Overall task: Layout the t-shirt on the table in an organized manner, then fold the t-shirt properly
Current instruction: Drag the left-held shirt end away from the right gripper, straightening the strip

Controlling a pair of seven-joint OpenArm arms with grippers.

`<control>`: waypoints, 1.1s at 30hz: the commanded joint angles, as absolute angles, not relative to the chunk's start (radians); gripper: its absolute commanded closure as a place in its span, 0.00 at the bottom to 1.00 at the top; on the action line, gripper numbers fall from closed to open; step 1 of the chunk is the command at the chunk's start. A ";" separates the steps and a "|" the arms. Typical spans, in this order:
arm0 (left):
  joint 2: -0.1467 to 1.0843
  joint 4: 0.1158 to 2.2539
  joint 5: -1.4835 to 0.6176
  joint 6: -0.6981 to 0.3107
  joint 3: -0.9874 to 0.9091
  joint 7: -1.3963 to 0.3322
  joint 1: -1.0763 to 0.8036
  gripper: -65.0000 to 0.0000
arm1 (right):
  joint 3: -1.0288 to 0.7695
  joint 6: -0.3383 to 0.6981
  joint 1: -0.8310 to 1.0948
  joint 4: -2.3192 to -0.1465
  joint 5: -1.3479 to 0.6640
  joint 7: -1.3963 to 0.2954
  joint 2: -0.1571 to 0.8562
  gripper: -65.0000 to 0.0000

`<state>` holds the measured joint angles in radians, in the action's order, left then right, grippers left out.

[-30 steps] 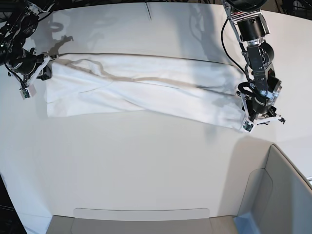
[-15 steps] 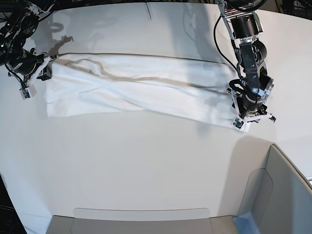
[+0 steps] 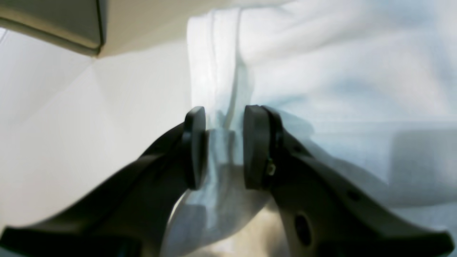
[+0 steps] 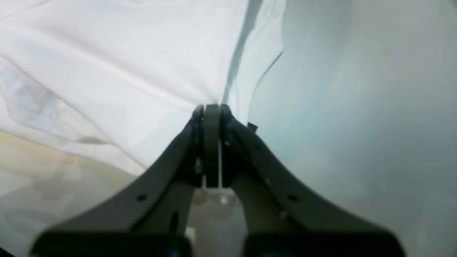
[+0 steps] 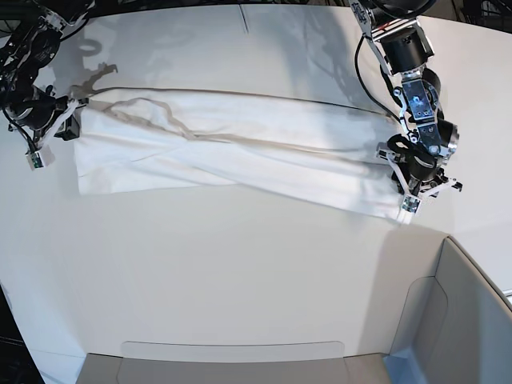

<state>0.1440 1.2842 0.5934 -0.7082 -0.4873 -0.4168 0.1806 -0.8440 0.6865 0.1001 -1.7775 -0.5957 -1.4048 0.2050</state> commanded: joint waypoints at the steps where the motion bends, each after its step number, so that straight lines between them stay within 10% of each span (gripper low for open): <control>1: 0.156 1.283 0.638 -0.698 -0.507 -0.476 0.179 0.73 | -0.857 0.698 0.091 -1.793 -0.593 -1.396 0.225 1.00; 10: 0.154 1.285 0.638 -0.698 -0.513 -0.476 0.174 0.73 | -0.855 0.698 0.091 -1.793 -0.593 -1.396 0.219 1.00; 15: 0.153 1.287 0.644 -0.698 -0.513 -0.481 0.193 1.00 | -0.855 0.698 0.094 -1.793 -0.593 -1.396 0.219 1.00; 33: 0.133 1.472 0.644 -0.698 -0.509 -0.489 0.295 1.00 | -0.826 0.698 0.091 -1.793 -0.593 -1.396 0.219 1.00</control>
